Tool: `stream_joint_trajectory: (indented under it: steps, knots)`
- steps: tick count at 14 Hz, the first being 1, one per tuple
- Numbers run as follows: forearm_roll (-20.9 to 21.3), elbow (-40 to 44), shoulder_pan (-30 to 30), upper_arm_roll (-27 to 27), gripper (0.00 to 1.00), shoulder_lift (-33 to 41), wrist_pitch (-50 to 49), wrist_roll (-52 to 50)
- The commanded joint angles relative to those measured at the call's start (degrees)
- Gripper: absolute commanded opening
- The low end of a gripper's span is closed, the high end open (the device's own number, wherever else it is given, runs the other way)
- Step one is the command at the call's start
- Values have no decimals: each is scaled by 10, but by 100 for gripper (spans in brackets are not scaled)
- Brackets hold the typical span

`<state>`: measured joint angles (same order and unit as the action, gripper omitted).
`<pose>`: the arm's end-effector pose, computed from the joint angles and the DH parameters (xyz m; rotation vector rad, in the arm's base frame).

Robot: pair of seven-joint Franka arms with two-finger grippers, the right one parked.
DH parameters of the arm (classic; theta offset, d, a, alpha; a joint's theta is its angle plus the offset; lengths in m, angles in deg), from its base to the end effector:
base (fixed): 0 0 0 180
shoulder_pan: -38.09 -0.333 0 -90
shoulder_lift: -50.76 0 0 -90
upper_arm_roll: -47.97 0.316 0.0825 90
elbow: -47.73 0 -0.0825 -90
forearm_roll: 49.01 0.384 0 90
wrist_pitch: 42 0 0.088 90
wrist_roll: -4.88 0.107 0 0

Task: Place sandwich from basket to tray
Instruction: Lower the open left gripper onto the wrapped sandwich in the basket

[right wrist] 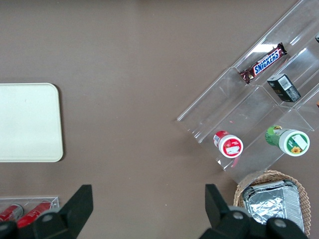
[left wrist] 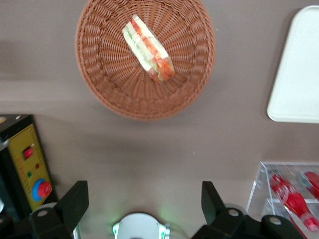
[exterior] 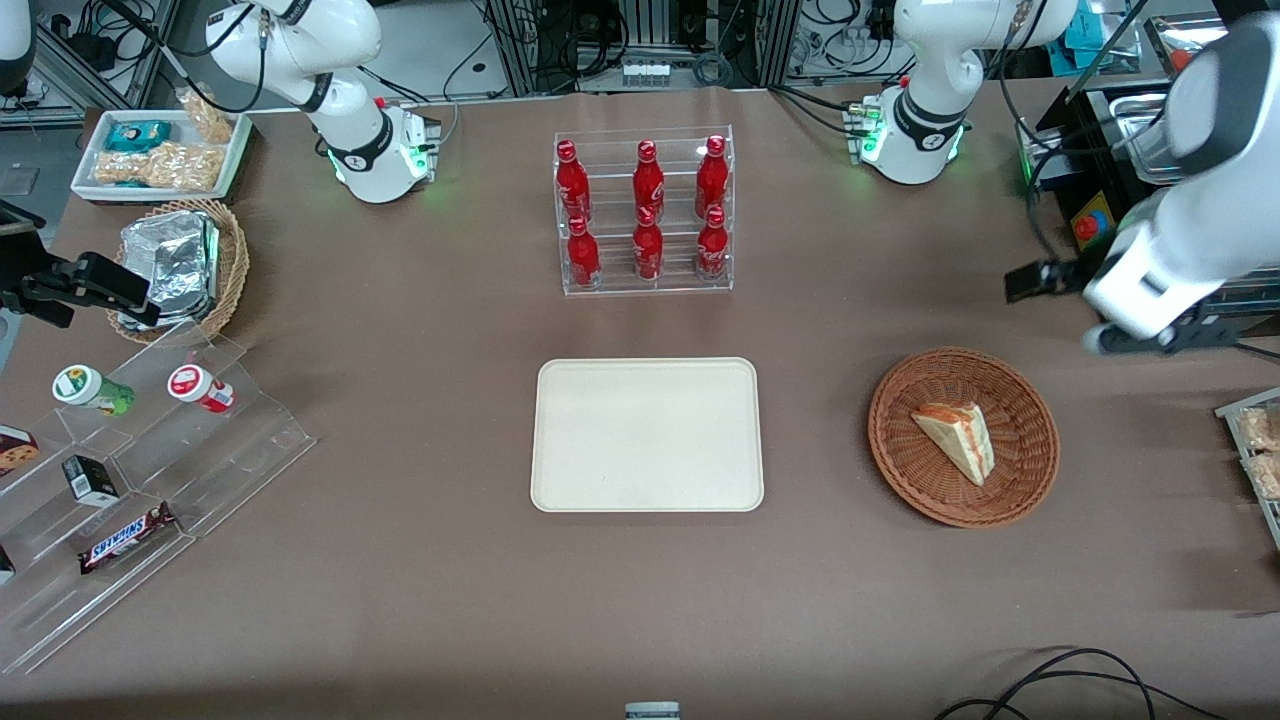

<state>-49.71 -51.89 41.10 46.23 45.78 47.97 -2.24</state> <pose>0.5581 -0.0472 0.4980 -3.1037 -0.0663 0.3987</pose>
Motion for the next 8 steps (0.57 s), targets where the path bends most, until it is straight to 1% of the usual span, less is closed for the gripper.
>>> stream_joint_trajectory:
  steps: [1, 4, 5, 7, 8]
  knots:
    - [22, -64, -1, -1, 100, -30, 102, -2]
    - [24, -146, -1, -1, 100, -37, 244, -33]
    - [22, -173, -1, -1, 100, -36, 293, -75]
    - [23, -192, 0, -2, 100, -49, 350, -249]
    - [24, -189, 2, -2, 100, -59, 359, -313]
